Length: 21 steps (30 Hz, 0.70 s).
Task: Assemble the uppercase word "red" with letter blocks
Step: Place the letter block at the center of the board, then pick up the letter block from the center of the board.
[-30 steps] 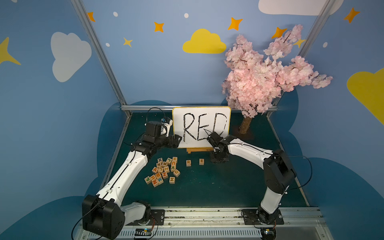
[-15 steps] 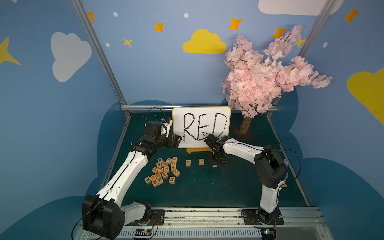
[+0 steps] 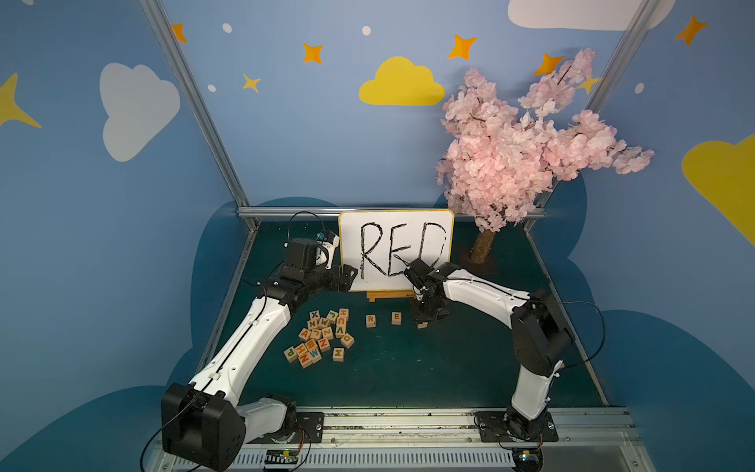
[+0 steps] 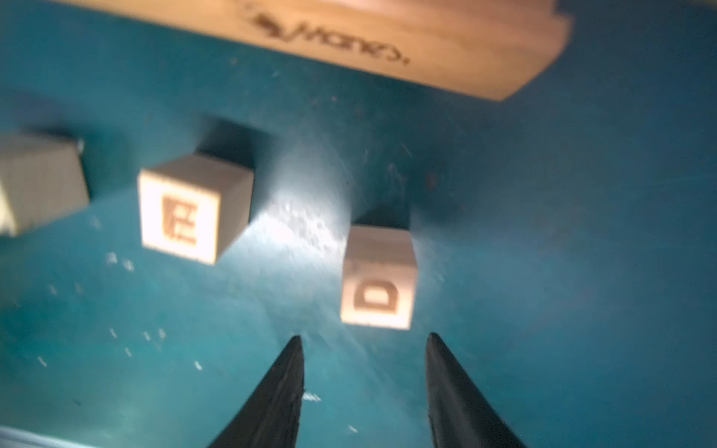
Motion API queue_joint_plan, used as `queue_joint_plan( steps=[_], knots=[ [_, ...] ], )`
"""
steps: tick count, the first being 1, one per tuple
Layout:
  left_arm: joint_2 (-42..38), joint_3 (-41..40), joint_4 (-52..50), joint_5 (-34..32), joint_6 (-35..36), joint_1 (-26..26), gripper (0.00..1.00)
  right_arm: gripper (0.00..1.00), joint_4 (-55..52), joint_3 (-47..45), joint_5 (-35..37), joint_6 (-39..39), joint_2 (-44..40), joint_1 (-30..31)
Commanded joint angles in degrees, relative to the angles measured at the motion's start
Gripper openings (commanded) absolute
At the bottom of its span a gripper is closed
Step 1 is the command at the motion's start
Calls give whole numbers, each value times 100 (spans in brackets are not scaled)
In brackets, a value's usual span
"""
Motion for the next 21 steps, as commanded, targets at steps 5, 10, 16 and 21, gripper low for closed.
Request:
queue_joint_plan(
  steps=[5, 10, 16, 21],
  knots=[
    [-107, 42, -1, 24, 43, 15, 85, 46, -869, 658, 576, -1984, 62, 15],
    [-160, 16, 13, -31, 59, 13, 85, 49, -169, 104, 912, -3024, -380, 161],
    [-159, 16, 30, -6, 61, 13, 85, 57, 573, -662, 914, -3961, -1083, 246],
    [-174, 7, 31, -13, 65, 13, 85, 52, -205, 47, -272, -3838, -766, -24]
  ],
)
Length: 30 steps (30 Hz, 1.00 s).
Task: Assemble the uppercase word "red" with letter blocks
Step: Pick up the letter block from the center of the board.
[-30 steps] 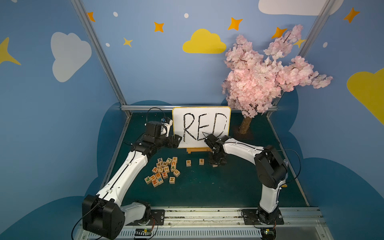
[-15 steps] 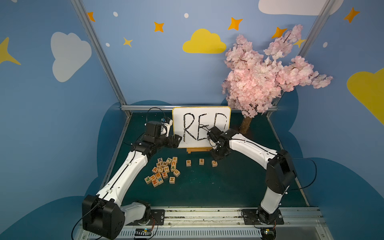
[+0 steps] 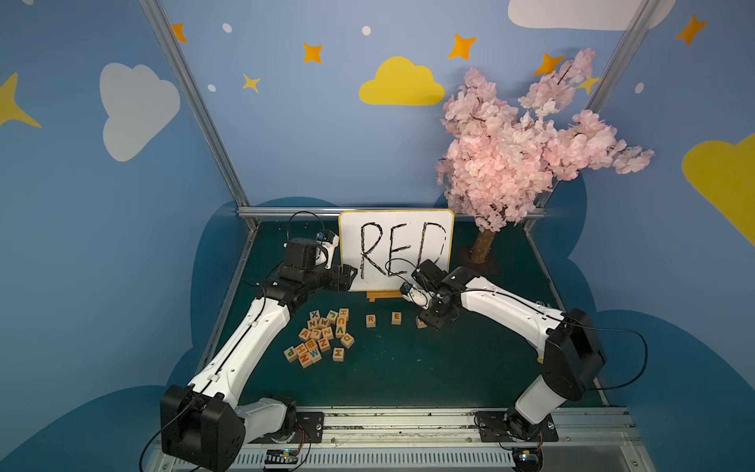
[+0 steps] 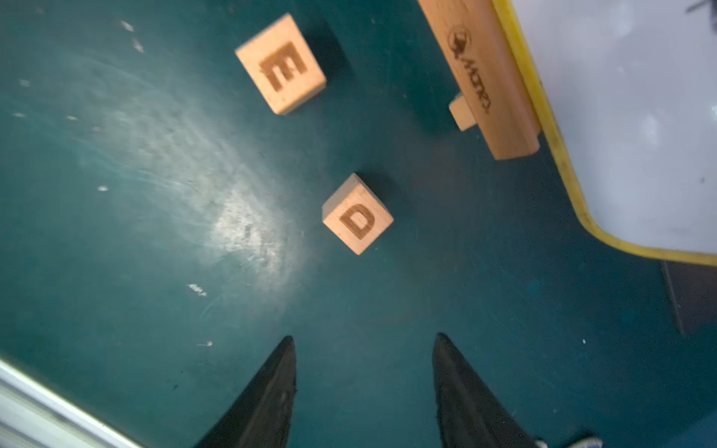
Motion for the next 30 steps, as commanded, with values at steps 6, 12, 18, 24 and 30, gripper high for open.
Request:
queue_joint_plan(
  steps=[6, 12, 18, 24, 30],
  knots=[
    [-171, -15, 50, -18, 76, 15, 85, 49, 142, 156, -38, -489, 363, 10],
    [-144, -11, 53, -17, 67, 17, 86, 51, 268, -75, 170, -922, 684, 125],
    [-122, -10, 46, -42, 76, 24, 86, 52, 603, -148, 334, -919, 929, 194],
    [-107, -16, 28, -61, 85, 20, 85, 53, 792, -233, 378, -869, 1075, 214],
    [-105, -10, 27, -79, 100, 24, 85, 49, 813, -216, 326, -890, 1242, 218]
  ],
)
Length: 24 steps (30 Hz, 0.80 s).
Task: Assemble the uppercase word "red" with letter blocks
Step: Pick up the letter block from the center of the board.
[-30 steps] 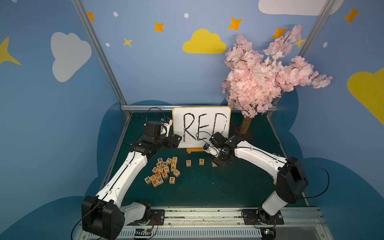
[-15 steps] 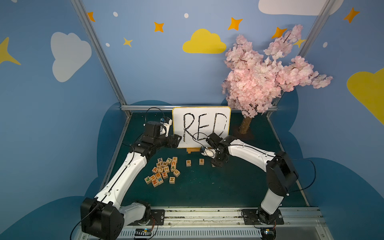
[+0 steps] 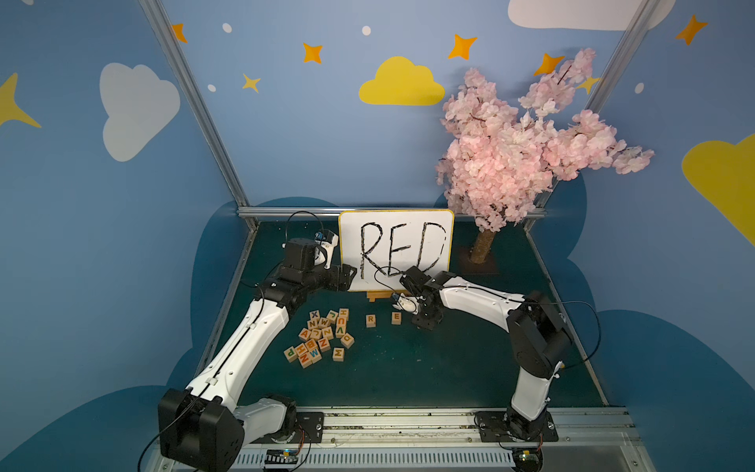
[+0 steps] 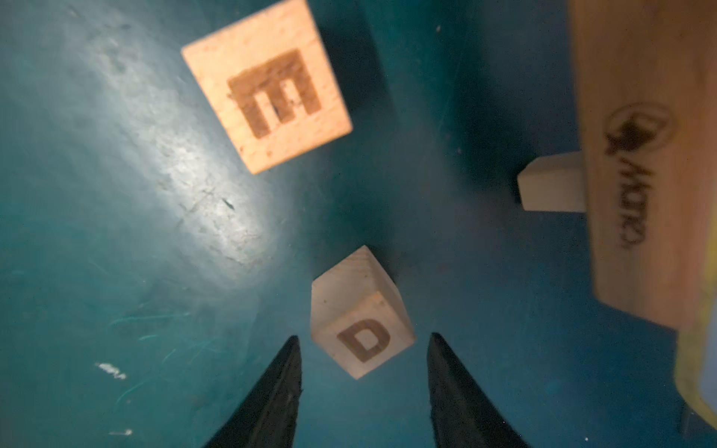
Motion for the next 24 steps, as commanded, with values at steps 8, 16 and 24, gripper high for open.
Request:
queue_joint_plan(
  steps=[8, 16, 24],
  knots=[
    [-24, -2, 20, -46, 90, 22, 85, 44, 45, -26, -20, -9, 204, -13],
    [-22, -1, 15, -49, 87, 22, 85, 44, 76, 63, 111, 42, 368, -53],
    [-42, -12, 20, -56, 85, 30, 85, 45, 119, 209, 90, 19, 400, -69]
  ],
)
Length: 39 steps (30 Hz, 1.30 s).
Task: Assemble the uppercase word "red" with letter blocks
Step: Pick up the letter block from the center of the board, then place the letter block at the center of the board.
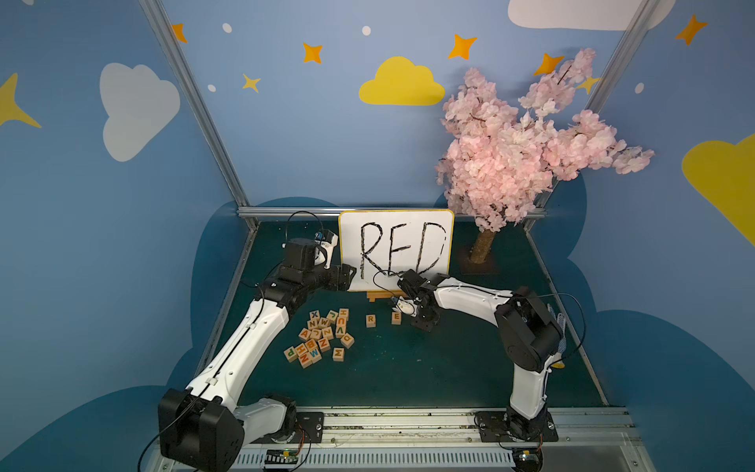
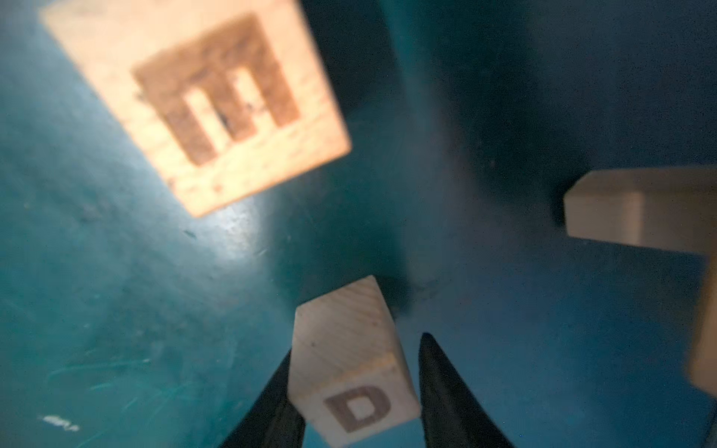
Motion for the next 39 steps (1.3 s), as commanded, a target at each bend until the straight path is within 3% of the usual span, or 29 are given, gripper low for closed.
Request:
queue_joint_plan(
  steps=[1, 13, 19, 23, 33, 39],
  knots=[
    [-48, -1, 18, 2, 85, 22, 85, 44, -24, 205, 0, 5, 88, -17],
    [-48, -6, 14, 3, 84, 17, 85, 14, -251, 223, -121, 371, -187, -16],
    [-49, -9, 22, 19, 74, 22, 85, 3, -652, 406, 523, 1018, -378, 12],
    [-53, -15, 16, -32, 109, 20, 85, 3, -951, 648, 329, 1805, -428, 37],
    [-50, -50, 62, -84, 96, 27, 85, 10, -344, 180, -147, 3769, -1043, 92],
    [-102, -57, 75, -127, 97, 22, 85, 9, -643, 229, 119, 4539, -940, 85]
  ],
)
